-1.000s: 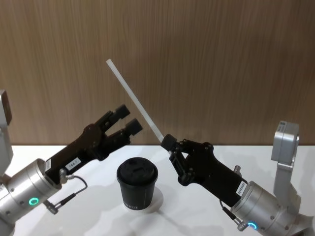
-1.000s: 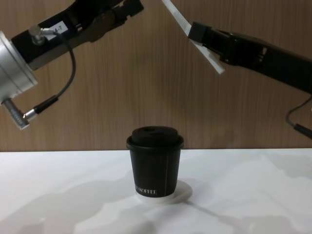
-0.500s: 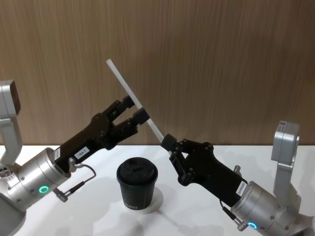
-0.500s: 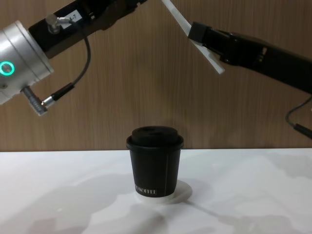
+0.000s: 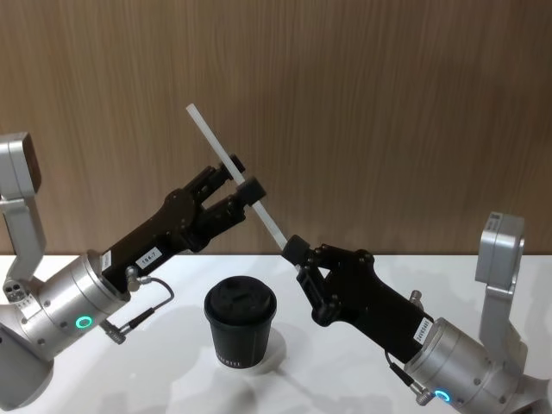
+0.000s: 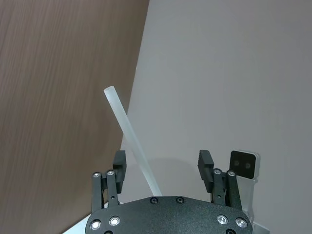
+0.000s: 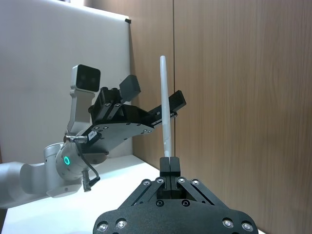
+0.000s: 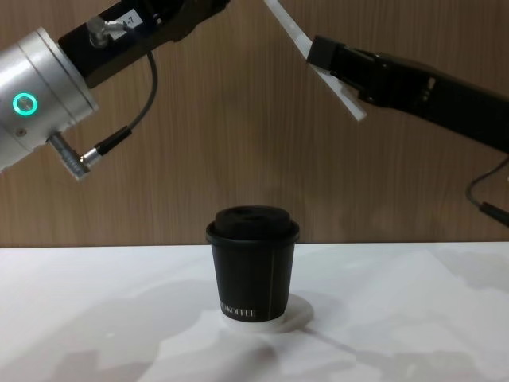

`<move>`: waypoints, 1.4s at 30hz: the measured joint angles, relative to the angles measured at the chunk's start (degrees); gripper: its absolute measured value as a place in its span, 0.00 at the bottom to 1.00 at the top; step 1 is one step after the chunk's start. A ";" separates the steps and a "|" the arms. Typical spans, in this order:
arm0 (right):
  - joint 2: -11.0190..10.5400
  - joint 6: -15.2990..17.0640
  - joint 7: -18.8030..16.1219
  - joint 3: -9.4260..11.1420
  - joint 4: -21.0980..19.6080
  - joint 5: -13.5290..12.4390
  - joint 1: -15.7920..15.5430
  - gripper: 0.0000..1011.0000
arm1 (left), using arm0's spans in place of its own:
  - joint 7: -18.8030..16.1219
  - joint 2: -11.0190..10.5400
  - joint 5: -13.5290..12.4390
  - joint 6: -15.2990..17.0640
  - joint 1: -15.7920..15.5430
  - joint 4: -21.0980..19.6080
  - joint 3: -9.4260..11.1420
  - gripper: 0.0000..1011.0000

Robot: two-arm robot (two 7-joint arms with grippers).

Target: Pick up the straw with one hand, pass it to the other hand, and insert it into the cup.

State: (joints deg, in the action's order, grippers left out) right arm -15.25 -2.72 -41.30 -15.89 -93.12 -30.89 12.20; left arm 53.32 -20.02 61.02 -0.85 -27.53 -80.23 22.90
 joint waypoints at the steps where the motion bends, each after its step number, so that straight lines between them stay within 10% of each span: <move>1: 0.00 0.00 0.00 0.00 0.00 0.00 0.00 0.00 | 0.00 0.01 0.05 -0.11 -0.08 0.04 0.05 0.92; 26: 0.00 0.00 0.00 0.00 0.00 0.00 0.00 0.00 | -0.30 0.06 0.85 -1.41 -1.05 0.56 1.16 0.16; 42: -0.01 -0.01 -0.01 0.00 -0.01 0.00 0.00 0.04 | -0.63 -0.60 1.59 -2.30 -0.98 0.66 1.39 0.01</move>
State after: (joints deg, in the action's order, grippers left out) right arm -15.26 -2.73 -41.30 -15.88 -93.12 -30.89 12.20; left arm 52.69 -20.61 62.61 -3.16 -28.51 -79.57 24.30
